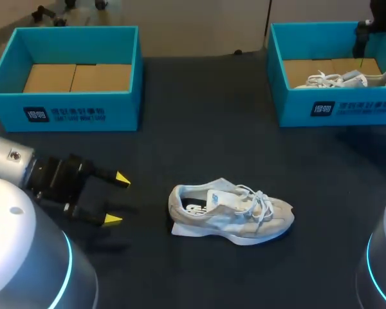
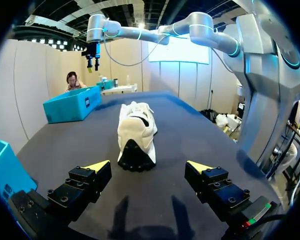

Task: Take the shoe out of the shoebox, open the shoe tongue, remove and reinsert the insole, then place the shoe into the shoebox

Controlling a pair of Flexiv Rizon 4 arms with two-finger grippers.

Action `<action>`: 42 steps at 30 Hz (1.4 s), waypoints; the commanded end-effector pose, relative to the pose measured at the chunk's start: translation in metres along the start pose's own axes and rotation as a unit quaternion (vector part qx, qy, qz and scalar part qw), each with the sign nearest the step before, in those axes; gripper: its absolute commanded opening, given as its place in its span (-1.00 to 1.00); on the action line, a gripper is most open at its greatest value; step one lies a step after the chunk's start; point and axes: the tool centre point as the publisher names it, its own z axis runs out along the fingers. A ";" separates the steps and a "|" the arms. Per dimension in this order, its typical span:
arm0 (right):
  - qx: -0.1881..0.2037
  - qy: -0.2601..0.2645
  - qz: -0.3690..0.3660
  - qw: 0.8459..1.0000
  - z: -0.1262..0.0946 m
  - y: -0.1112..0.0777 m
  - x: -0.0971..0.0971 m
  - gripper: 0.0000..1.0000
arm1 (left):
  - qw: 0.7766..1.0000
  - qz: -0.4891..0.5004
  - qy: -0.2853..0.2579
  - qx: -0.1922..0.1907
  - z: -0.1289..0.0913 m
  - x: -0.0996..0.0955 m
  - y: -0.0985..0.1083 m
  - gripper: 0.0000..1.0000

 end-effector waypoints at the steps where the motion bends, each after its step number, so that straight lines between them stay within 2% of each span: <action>1: 0.000 0.000 0.000 1.000 0.000 0.000 0.000 1.00 | 1.000 0.000 0.001 -0.002 0.000 -0.001 -0.001 1.00; 7: 0.000 0.000 0.000 1.000 0.000 0.000 0.000 1.00 | 1.000 0.000 0.001 -0.002 0.000 -0.001 -0.001 1.00; 11: 0.000 0.000 0.000 1.000 0.000 0.000 0.000 1.00 | 0.998 -0.031 0.003 0.051 0.002 -0.011 0.020 1.00; 17: 0.000 0.000 0.000 1.000 0.000 0.000 0.000 1.00 | 0.996 -0.022 -0.006 0.089 0.004 -0.016 0.040 1.00; 20: 0.000 0.000 0.000 1.000 0.000 0.000 0.000 1.00 | 0.995 -0.025 -0.009 0.096 0.007 -0.020 0.047 1.00; 24: 0.000 0.000 0.000 1.000 0.000 0.000 0.000 1.00 | 0.996 -0.025 -0.011 0.083 0.010 -0.023 0.051 1.00; 28: 0.000 0.000 0.000 1.000 0.000 0.000 0.000 1.00 | 0.995 -0.031 -0.006 0.095 0.014 -0.022 0.057 1.00; 32: 0.000 0.000 0.000 1.000 0.000 0.000 0.000 1.00 | 0.993 -0.048 -0.007 0.107 0.016 -0.023 0.057 1.00; 42: 0.000 0.000 0.000 1.000 0.000 0.000 0.000 1.00 | 0.993 -0.048 -0.007 0.107 0.016 -0.023 0.057 1.00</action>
